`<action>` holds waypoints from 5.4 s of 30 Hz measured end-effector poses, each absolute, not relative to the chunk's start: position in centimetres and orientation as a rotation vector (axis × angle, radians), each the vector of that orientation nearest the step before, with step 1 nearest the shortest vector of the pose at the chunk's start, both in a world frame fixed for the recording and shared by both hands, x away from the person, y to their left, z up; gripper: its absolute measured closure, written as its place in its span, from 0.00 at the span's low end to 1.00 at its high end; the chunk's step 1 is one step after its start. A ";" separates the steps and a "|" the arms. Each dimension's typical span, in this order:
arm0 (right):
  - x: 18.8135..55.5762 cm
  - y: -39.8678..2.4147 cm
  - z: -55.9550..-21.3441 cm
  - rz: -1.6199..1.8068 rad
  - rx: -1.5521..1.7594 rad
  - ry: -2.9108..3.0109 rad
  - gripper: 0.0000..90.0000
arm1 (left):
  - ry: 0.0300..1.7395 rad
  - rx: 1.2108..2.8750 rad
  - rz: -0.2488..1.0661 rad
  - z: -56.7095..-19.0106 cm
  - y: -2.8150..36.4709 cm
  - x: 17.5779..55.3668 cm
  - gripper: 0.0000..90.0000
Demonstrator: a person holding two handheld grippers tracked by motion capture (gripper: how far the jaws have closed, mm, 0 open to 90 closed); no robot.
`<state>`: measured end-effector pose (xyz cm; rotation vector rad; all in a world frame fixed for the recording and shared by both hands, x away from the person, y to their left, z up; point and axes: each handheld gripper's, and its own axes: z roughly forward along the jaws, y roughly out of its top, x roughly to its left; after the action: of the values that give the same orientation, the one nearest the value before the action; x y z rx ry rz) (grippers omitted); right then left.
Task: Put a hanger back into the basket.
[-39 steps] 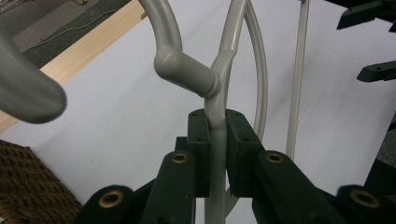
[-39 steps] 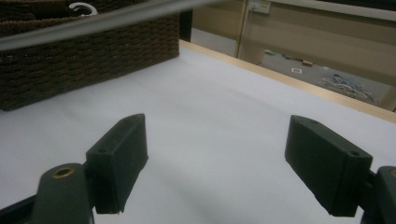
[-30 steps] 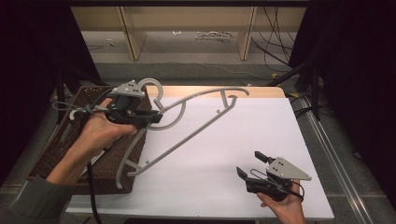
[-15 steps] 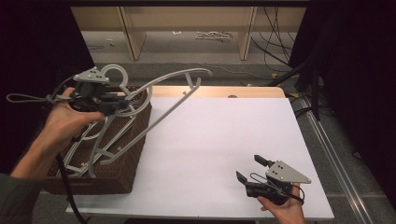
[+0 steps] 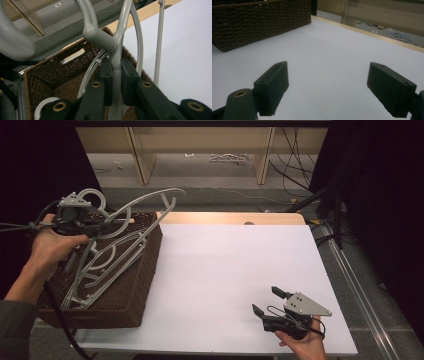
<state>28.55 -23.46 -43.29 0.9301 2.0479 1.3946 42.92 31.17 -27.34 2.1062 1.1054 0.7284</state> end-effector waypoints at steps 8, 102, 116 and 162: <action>28.6 -23.3 -43.4 1.416 0.926 2.046 0.21 | 1.152 2.122 0.755 -29.1 33.4 43.4 0.91; 28.8 -23.4 -43.6 1.378 0.907 2.054 0.21 | 1.383 1.962 0.635 -36.6 37.6 42.3 0.36; 28.6 -23.4 -43.5 1.370 0.933 2.080 0.21 | 1.276 1.776 0.641 -35.5 34.2 39.0 0.31; 28.4 -23.0 -43.6 1.475 0.944 2.041 0.20 | 0.790 1.644 0.568 -38.8 19.7 32.0 0.22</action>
<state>28.45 -22.98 -43.58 0.9440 2.0408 1.4752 31.97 19.74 -38.79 1.6442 0.7902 0.5678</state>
